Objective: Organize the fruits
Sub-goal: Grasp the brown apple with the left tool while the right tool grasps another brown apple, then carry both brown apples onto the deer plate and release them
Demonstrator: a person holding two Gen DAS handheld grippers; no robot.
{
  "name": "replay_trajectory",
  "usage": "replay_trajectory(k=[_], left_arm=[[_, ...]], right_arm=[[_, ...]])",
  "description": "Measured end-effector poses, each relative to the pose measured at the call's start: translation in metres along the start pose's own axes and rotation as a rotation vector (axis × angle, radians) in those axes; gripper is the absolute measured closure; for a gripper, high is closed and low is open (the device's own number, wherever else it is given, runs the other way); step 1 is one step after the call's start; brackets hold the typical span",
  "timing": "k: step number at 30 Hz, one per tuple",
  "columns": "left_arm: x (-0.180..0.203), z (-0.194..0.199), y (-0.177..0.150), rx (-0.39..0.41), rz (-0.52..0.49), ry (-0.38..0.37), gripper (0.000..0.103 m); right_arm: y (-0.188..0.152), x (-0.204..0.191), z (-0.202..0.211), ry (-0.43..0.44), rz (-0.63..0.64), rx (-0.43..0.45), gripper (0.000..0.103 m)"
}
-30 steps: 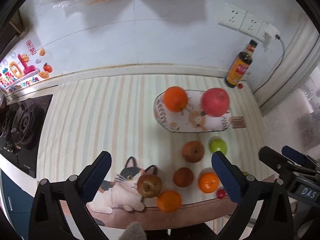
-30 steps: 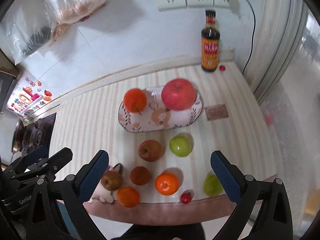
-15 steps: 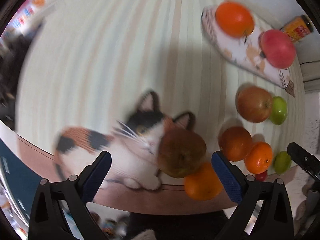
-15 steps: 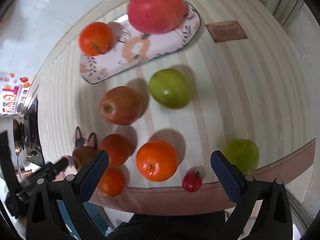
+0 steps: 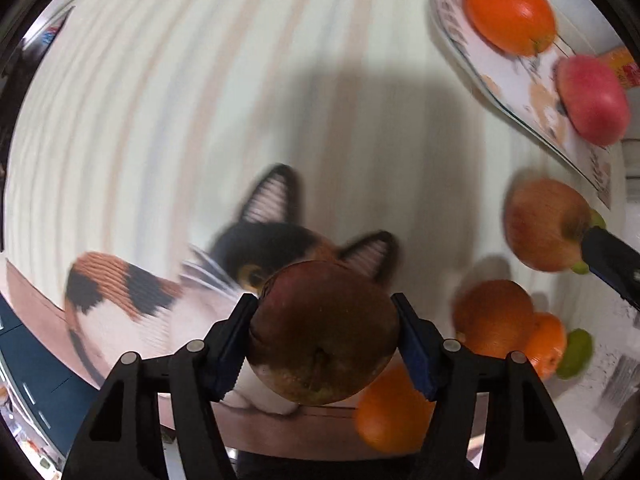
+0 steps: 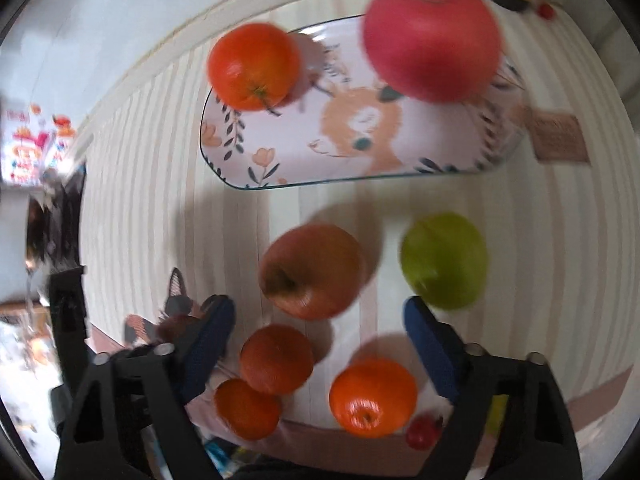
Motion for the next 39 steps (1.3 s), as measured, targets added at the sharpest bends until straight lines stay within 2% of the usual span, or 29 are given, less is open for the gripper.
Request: replay_trajectory(k=[5,8,12,14,19,21,30,34,39], left_arm=[[-0.01,0.004,0.01,0.005,0.018,0.003,0.038],[-0.007,0.007,0.011,0.029,0.003,0.023,0.039],[-0.002,0.011,0.006,0.033,-0.015,0.004,0.039],[0.005,0.012,0.007,0.033,-0.034,-0.001,0.039],[0.01,-0.002,0.011,0.013,-0.041,0.029,0.039],[0.012,-0.003,0.011,0.028,-0.049,0.042,0.043],[0.017,0.001,0.014,0.031,-0.058,0.052,0.044],[0.02,0.003,0.031,-0.006,-0.052,0.01,0.043],[0.009,0.001,0.039,-0.098,-0.012,-0.075,0.043]], right_arm=[[0.017,-0.009,-0.032,-0.049,0.072,-0.082,0.032],[0.022,-0.016,-0.039,-0.087,0.118,-0.086,0.033],[0.013,-0.02,-0.041,-0.007,0.123,-0.139,0.033],[0.007,-0.021,-0.041,0.005,0.136,-0.149,0.033],[0.006,-0.022,-0.037,0.004,0.131,-0.131,0.032],[0.009,-0.022,-0.037,0.001,0.132,-0.133,0.032],[-0.002,-0.011,-0.033,0.012,0.124,-0.118,0.032],[-0.003,-0.008,-0.03,-0.009,0.132,-0.11,0.033],[0.0,0.0,-0.03,0.017,0.112,-0.126,0.032]])
Point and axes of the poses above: each gripper's, at about its wrist camera, not at the fingertips, and z roughly against the way its jaws point, x to its right, y to its top, the point moved 2 cm from there along -z, roughly the way its jaws point, and after that the axes turned 14 degrees about z, right-handed, at the moved point
